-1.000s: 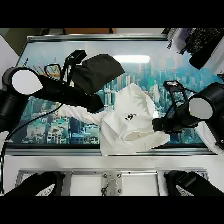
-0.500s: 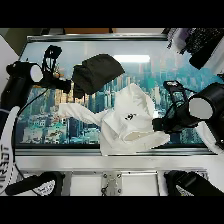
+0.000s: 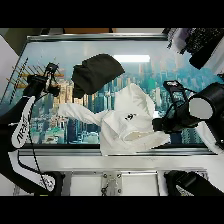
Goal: Fold the clothes and pants, and hang the long-sleeved shirts on hangers.
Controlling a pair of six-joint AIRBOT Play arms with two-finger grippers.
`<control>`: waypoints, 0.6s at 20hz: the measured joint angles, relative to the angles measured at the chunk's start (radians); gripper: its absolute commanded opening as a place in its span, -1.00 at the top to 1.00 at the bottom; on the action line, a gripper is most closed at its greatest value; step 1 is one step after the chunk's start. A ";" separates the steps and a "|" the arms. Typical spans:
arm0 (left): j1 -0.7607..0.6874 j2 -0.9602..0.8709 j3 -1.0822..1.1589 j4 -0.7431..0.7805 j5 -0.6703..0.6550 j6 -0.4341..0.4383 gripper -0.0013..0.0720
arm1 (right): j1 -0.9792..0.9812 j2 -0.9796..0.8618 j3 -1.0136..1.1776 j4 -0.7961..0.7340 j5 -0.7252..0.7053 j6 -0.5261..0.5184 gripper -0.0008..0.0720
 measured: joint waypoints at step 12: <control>0.061 -0.220 0.193 0.060 -0.059 -0.055 -0.92 | 0.000 0.000 0.000 0.000 0.001 0.000 0.91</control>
